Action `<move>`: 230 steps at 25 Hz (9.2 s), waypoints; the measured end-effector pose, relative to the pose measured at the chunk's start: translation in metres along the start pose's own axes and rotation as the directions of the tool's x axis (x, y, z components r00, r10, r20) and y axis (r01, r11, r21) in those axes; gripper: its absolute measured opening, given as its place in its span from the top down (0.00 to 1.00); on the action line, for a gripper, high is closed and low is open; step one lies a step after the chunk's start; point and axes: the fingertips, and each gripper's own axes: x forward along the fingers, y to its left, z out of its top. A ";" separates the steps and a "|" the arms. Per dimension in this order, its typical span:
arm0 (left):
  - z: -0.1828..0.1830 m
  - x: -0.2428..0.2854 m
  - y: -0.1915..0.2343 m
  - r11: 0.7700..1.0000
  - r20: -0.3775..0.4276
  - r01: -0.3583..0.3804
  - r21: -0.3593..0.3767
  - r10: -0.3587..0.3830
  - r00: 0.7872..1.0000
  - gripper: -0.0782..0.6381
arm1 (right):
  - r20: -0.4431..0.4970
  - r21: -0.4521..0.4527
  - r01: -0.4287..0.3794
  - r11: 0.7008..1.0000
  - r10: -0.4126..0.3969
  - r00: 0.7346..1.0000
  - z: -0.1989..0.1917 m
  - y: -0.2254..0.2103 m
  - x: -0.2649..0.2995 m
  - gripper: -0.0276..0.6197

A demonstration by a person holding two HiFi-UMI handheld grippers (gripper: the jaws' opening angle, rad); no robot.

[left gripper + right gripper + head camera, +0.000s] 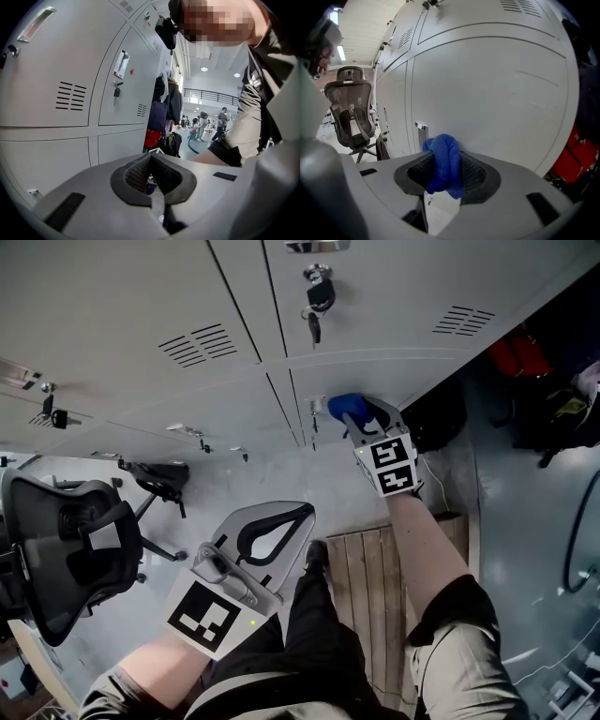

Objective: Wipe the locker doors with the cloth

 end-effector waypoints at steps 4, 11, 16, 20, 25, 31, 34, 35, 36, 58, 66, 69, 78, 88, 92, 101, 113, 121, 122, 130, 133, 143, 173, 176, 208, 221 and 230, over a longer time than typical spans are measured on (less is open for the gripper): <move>0.004 0.019 -0.002 1.000 0.004 0.008 0.002 -0.008 1.000 0.88 | -0.019 0.014 0.046 0.999 -0.046 0.999 -0.017 -0.039 -0.015 0.72; 0.008 0.050 -0.012 0.999 0.004 0.039 0.014 -0.039 0.999 0.88 | -0.045 0.090 0.150 0.985 -0.147 0.988 -0.042 -0.103 -0.043 0.72; 0.014 0.063 -0.019 0.998 0.011 0.052 0.017 -0.052 0.999 0.88 | -0.048 0.093 0.170 0.981 -0.166 0.985 -0.046 -0.115 -0.052 0.72; 0.018 0.065 -0.019 0.999 0.012 0.047 0.022 -0.048 0.999 0.88 | -0.039 0.081 0.105 0.991 -0.102 0.994 -0.045 -0.077 -0.043 0.72; 0.015 0.057 -0.012 0.999 0.004 0.024 0.026 -0.024 1.000 0.88 | -0.012 0.041 -0.048 0.998 0.048 0.999 -0.030 0.012 -0.007 0.72; 0.016 0.038 0.002 1.000 -0.004 -0.020 0.018 0.020 1.000 0.88 | -0.021 -0.005 -0.118 0.993 0.118 0.993 -0.015 0.065 0.031 0.72; 0.016 0.027 0.012 0.999 -0.002 -0.041 0.011 0.041 0.999 0.88 | -0.036 -0.019 -0.117 0.993 0.116 0.993 -0.017 0.068 0.043 0.72; 0.016 0.024 0.014 0.999 -0.004 -0.046 0.009 0.046 0.999 0.88 | -0.038 -0.021 -0.117 0.993 0.116 0.993 -0.017 0.067 0.046 0.72; 0.015 0.022 0.016 0.999 -0.004 -0.050 0.007 0.050 0.999 0.88 | -0.038 -0.023 -0.117 0.993 0.116 0.992 -0.017 0.065 0.046 0.72; 0.016 0.053 -0.005 0.999 0.004 -0.025 -0.019 0.025 1.000 0.88 | -0.131 0.075 0.186 0.980 -0.175 0.976 -0.088 -0.113 -0.026 0.72; 0.012 0.047 -0.005 1.000 -0.003 -0.026 -0.010 0.026 1.000 0.88 | -0.131 0.039 0.079 0.996 -0.073 0.989 -0.088 -0.044 0.000 0.72; 0.008 0.038 0.000 0.999 -0.012 -0.038 -0.009 0.038 0.999 0.88 | -0.114 0.028 0.022 0.999 -0.019 0.993 -0.077 -0.008 0.017 0.72; 0.000 0.010 0.022 0.996 -0.019 -0.089 -0.021 0.089 0.996 0.88 | -0.101 -0.029 -0.055 0.998 0.052 0.994 -0.049 0.046 0.056 0.72; -0.006 0.016 0.023 0.996 -0.018 -0.084 -0.038 0.083 0.996 0.88 | -0.156 0.019 0.048 0.999 -0.044 0.987 -0.087 -0.028 0.031 0.72; -0.007 0.027 0.020 0.996 -0.015 -0.073 -0.044 0.072 0.997 0.88 | -0.185 0.059 0.130 0.990 -0.117 0.976 -0.104 -0.077 0.009 0.72; -0.009 0.037 0.011 0.998 -0.021 -0.055 -0.029 0.055 0.998 0.88 | -0.205 0.158 0.219 0.963 -0.185 0.961 -0.125 -0.111 -0.010 0.72; -0.021 0.018 0.018 0.996 -0.029 -0.080 -0.041 0.079 0.996 0.88 | -0.212 0.189 0.017 0.982 0.024 0.977 -0.124 0.027 0.059 0.72; -0.030 -0.002 0.033 0.992 -0.035 -0.114 -0.056 0.112 0.993 0.88 | -0.206 0.149 -0.050 0.988 0.080 0.975 -0.108 0.073 0.093 0.72; -0.031 -0.004 0.034 0.991 -0.036 -0.118 -0.057 0.116 0.993 0.88 | -0.203 0.148 -0.049 0.988 0.078 0.976 -0.106 0.073 0.096 0.72; -0.032 -0.001 0.036 0.992 -0.028 -0.111 -0.066 0.109 0.994 0.88 | -0.218 0.106 -0.004 0.994 0.027 0.976 -0.114 0.032 0.083 0.72; -0.032 0.004 0.031 0.993 -0.027 -0.096 -0.066 0.094 0.995 0.88 | -0.241 0.100 0.049 0.994 -0.024 0.970 -0.126 -0.002 0.067 0.72; -0.037 0.019 0.014 0.997 -0.047 -0.058 -0.048 0.056 0.997 0.88 | -0.298 0.104 0.213 0.972 -0.173 0.939 -0.157 -0.100 0.022 0.72; -0.041 0.005 0.026 0.997 -0.080 -0.080 -0.016 0.078 0.994 0.88 | -0.259 0.130 -0.060 0.990 0.092 0.962 -0.125 0.078 0.115 0.72; -0.039 0.008 0.028 0.997 -0.071 -0.078 -0.021 0.077 0.995 0.88 | -0.271 0.127 -0.035 0.991 0.068 0.960 -0.134 0.061 0.110 0.72; -0.009 0.038 -0.030 0.999 -0.033 -0.003 0.046 0.004 0.999 0.88 | -0.318 0.123 0.184 0.975 -0.137 0.938 -0.165 -0.068 0.020 0.72; 0.029 -0.127 -0.032 0.996 0.100 -0.065 0.065 0.059 0.993 0.88 | -0.042 0.336 0.056 0.940 -0.044 0.998 -0.013 0.136 -0.137 0.72; 0.033 -0.312 -0.014 0.988 0.189 -0.110 0.104 0.089 0.978 0.88 | 0.111 0.133 -0.036 0.990 0.021 0.994 0.149 0.305 -0.233 0.72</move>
